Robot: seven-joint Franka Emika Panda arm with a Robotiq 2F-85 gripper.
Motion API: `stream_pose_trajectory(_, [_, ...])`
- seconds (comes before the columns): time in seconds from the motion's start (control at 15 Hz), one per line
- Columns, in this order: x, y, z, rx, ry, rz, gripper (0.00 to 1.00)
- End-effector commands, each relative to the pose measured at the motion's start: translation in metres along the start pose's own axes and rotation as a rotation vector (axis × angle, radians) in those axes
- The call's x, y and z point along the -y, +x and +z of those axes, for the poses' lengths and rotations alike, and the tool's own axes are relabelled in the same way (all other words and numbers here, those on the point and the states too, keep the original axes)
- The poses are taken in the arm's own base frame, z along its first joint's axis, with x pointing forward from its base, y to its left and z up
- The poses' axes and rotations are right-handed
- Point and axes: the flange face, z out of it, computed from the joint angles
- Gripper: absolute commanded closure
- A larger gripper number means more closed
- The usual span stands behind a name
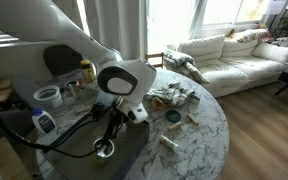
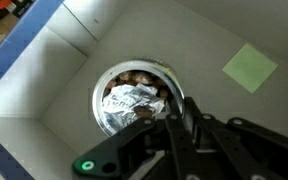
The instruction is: Pick up the white and orange bottle and put it in the shoe box, pick up the yellow bottle with a foil top from the table and put it in the shoe box, pick up the shoe box and put it on top of the crisper drawer
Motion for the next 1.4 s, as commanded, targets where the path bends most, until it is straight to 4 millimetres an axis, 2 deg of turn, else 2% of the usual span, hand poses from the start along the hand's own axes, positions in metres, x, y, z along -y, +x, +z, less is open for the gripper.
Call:
stream_pose_trajectory(0.0, [-0.017, 0.001, 0.002, -0.039, 0.014, 0.042, 0.97])
stream_pose_trajectory(0.07, [-0.02, 0.0, 0.001, -0.037, 0.013, 0.04, 0.97])
stream_pose_trajectory(0.13, [-0.021, -0.002, 0.0, -0.034, 0.012, 0.042, 0.64])
stream_pose_trajectory(0.27, [-0.022, -0.005, -0.006, -0.036, 0.014, 0.045, 0.56])
stream_pose_trajectory(0.53, [-0.018, -0.017, -0.031, -0.063, 0.038, 0.045, 0.25])
stream_pose_trajectory(0.73, [-0.007, -0.029, -0.062, -0.118, 0.074, 0.1, 0.04])
stream_pose_trajectory(0.8, [-0.001, -0.031, -0.07, -0.14, 0.088, 0.127, 0.01])
stream_pose_trajectory(1.07, [0.037, -0.032, -0.098, -0.213, 0.219, 0.269, 0.0])
stream_pose_trajectory(1.27, [0.066, -0.022, -0.104, -0.298, 0.324, 0.349, 0.0])
stream_pose_trajectory(1.33, [0.054, -0.031, -0.109, -0.273, 0.276, 0.296, 0.0])
